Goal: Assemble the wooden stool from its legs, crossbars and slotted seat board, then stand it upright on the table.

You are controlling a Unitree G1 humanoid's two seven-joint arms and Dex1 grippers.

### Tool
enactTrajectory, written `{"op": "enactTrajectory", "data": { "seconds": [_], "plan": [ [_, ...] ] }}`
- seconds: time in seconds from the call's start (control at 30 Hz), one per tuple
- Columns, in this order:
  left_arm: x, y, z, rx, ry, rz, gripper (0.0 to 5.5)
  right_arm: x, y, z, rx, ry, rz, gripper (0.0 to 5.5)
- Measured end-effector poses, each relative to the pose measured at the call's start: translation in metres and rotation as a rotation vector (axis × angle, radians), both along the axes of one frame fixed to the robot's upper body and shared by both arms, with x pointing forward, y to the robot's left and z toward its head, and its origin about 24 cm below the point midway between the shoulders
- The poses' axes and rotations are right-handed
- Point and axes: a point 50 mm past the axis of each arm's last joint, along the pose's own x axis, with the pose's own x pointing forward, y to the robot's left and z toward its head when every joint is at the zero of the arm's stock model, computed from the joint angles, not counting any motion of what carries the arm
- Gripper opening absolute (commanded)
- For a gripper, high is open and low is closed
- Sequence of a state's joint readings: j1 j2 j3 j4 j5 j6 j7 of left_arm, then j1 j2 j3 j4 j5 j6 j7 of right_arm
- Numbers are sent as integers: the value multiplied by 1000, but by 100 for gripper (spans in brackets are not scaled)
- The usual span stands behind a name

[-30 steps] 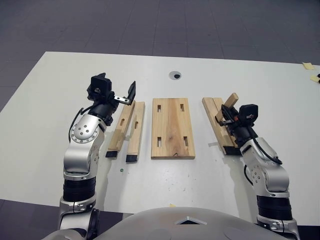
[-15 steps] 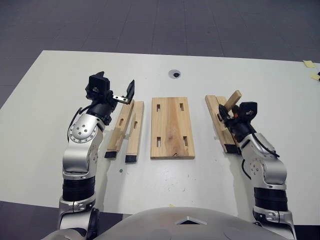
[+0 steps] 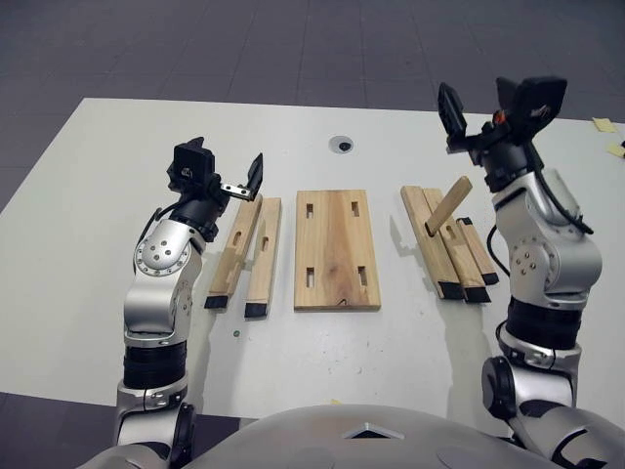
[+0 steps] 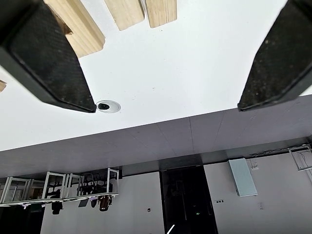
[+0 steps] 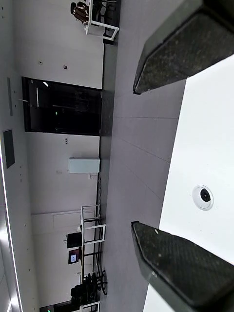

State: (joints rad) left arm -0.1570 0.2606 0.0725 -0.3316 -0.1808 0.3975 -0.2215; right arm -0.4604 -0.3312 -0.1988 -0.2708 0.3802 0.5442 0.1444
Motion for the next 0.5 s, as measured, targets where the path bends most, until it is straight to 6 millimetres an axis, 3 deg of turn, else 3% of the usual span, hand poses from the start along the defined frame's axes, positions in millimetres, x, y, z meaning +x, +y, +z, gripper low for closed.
{"op": "enactTrajectory", "data": {
  "seconds": [0.07,0.2,0.33,0.5],
  "plan": [
    [0,-1,0,-3,0,-1,540,5,-3,-3,-4,27,-3,535],
    [0,-1,0,-4,-2,-2,540,1,-10,-57,23,267,6,535],
    [0,-2,-1,-6,-3,-5,540,-9,-1,-62,61,270,66,535],
    [0,-8,-2,-10,2,-25,540,-9,8,-59,160,241,91,535]
  ]
}}
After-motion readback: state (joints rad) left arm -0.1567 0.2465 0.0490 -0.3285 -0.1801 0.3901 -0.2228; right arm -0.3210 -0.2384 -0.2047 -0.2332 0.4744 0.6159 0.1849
